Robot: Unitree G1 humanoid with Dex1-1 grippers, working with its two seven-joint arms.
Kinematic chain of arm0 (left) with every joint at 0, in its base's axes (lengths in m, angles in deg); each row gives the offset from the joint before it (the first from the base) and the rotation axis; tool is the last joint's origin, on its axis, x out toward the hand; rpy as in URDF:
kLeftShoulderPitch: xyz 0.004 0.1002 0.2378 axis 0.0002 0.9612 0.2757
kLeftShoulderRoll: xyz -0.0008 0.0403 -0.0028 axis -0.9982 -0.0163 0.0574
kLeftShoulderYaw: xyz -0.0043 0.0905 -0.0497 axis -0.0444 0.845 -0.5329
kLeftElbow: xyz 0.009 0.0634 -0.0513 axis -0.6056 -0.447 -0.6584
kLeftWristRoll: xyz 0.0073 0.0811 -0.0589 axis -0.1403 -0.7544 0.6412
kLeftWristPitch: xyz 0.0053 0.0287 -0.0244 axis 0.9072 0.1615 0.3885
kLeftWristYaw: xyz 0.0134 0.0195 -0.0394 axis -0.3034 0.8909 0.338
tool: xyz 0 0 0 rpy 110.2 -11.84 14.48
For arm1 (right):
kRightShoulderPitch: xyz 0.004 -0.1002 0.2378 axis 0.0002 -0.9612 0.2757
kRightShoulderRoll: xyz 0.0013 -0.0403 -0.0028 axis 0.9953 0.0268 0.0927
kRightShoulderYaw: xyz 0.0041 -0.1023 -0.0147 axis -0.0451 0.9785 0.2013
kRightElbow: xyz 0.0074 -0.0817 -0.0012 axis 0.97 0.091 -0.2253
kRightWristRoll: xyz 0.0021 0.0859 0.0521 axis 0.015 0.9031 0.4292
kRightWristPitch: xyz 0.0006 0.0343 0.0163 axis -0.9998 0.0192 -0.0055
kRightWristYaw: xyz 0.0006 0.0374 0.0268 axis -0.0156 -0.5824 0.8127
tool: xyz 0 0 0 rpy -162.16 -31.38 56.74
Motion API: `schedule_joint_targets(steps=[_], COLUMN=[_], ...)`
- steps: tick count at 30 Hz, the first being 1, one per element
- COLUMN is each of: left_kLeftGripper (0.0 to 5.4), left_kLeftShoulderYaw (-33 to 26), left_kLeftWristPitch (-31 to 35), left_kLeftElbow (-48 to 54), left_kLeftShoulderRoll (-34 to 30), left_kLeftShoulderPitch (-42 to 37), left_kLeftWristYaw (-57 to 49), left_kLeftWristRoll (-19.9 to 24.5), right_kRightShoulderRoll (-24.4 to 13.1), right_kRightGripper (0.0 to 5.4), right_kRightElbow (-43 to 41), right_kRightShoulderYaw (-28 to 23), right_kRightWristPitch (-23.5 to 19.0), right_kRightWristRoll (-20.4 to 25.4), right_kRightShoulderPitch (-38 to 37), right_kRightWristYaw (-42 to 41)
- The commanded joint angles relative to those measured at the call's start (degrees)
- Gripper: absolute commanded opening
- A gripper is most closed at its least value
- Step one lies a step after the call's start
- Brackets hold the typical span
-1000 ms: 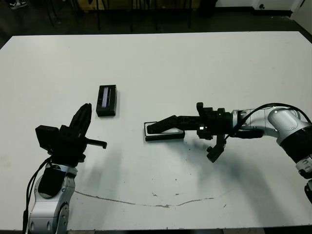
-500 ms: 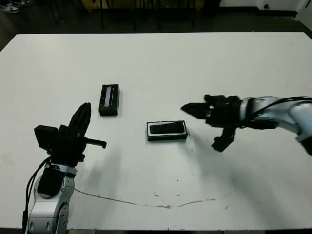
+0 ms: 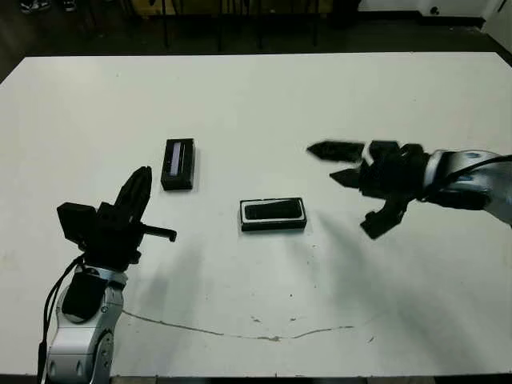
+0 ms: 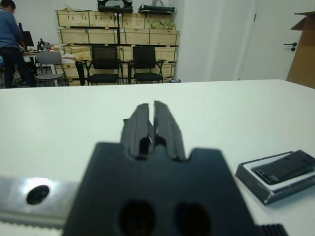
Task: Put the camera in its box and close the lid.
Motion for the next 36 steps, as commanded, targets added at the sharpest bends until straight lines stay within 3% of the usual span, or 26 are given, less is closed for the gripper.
schedule_joint_targets(steps=[1,5,9,13,16,24,27,36], left_kLeftGripper=[0.00,0.00,0.00,0.00,0.00,0.00,0.00,0.00], left_kLeftShoulderYaw=[-0.3,-0.3,-0.3,-0.2,-0.2,-0.2,-0.1,0.1], left_kLeftWristPitch=[0.9,0.7,0.6,0.3,0.3,0.7,0.8,0.7], left_kLeftElbow=[-0.3,-0.4,-0.5,-0.5,-0.5,-0.2,-0.1,0.0], left_kLeftShoulderRoll=[-0.4,-0.5,-0.3,-0.5,-0.4,-0.4,-0.4,-0.2], left_kLeftShoulderPitch=[0.6,0.6,0.6,0.6,0.5,0.6,0.8,1.1], left_kLeftWristYaw=[0.0,0.3,0.3,0.3,0.1,0.2,-0.1,-0.4], left_kLeftWristRoll=[0.2,0.3,0.5,0.0,0.0,0.2,-0.2,-0.7], right_kRightShoulderRoll=[4.2,9.2,12.6,15.8,18.3,20.8,21.8,24.5], right_kRightGripper=[4.72,4.05,3.31,2.59,2.04,0.57,0.03,0.01], right_kRightElbow=[1.2,-1.0,-3.3,-3.9,-4.6,-8.2,-9.1,-7.9], right_kRightShoulderYaw=[-3.6,-7.1,-7.9,-7.5,-6.8,-3.2,-1.4,2.7], right_kRightWristPitch=[-3.2,-8.2,-12.0,-15.2,-20.0,-32.4,-34.6,-37.4], right_kRightWristRoll=[8.5,15.4,18.5,18.6,18.7,14.5,12.8,12.1], right_kRightShoulderPitch=[-4.7,-8.9,-11.9,-13.6,-14.3,-13.0,-12.7,-13.1], right_kRightWristYaw=[1.7,3.5,3.2,3.6,2.6,-2.9,-3.9,-6.4])
